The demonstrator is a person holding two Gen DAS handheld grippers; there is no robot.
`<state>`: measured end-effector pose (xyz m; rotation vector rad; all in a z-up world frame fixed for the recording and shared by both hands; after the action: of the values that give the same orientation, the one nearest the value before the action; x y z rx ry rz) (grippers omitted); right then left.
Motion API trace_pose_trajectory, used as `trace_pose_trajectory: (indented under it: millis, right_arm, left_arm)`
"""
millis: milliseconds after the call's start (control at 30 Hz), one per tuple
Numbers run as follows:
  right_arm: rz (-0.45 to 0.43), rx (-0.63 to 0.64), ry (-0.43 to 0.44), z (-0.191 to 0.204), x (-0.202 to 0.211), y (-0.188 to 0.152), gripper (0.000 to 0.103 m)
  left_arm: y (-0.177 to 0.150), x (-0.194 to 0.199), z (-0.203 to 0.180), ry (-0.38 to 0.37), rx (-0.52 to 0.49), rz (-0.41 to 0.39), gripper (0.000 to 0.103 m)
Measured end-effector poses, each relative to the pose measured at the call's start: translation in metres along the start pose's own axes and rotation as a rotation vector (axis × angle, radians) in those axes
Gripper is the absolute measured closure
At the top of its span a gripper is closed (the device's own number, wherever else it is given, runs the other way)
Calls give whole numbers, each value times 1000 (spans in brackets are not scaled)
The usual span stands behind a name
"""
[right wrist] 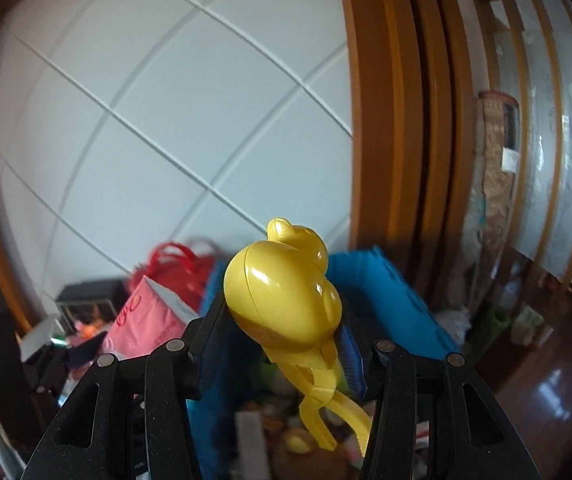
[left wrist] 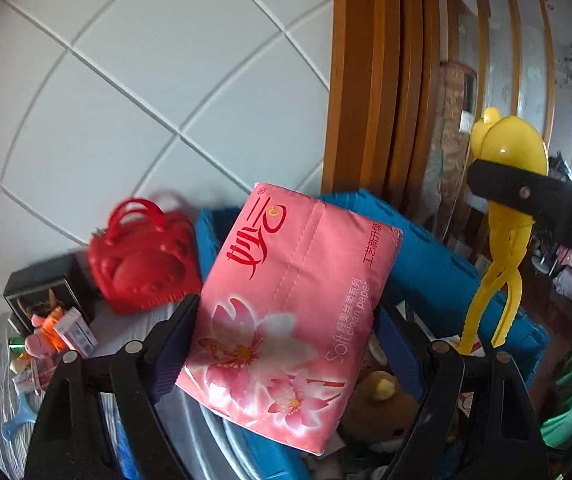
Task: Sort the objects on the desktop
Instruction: 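Carry both items to the blue crate and release them inside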
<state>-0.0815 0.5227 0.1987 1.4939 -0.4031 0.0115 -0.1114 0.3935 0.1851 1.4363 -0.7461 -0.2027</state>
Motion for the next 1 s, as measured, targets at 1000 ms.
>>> trace_pose_trajectory:
  millis: [1000]
  right_arm:
    - [344,8,16,-112,-117,-96,28]
  left_arm:
    - [-54,-112,-74,179,-80,255,12]
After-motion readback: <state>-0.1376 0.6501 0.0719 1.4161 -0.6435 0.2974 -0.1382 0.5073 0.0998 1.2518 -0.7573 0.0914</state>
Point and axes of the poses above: each gripper's, at about its wrist camera, not at the fingertips, and x roughly against the way its jaws point, z to its left, y to its top, the point moved 1 cm from there along -x, roughly the way its jaws point, and after that the axes turned 12 degrees about -z, right-handed, at the moved point
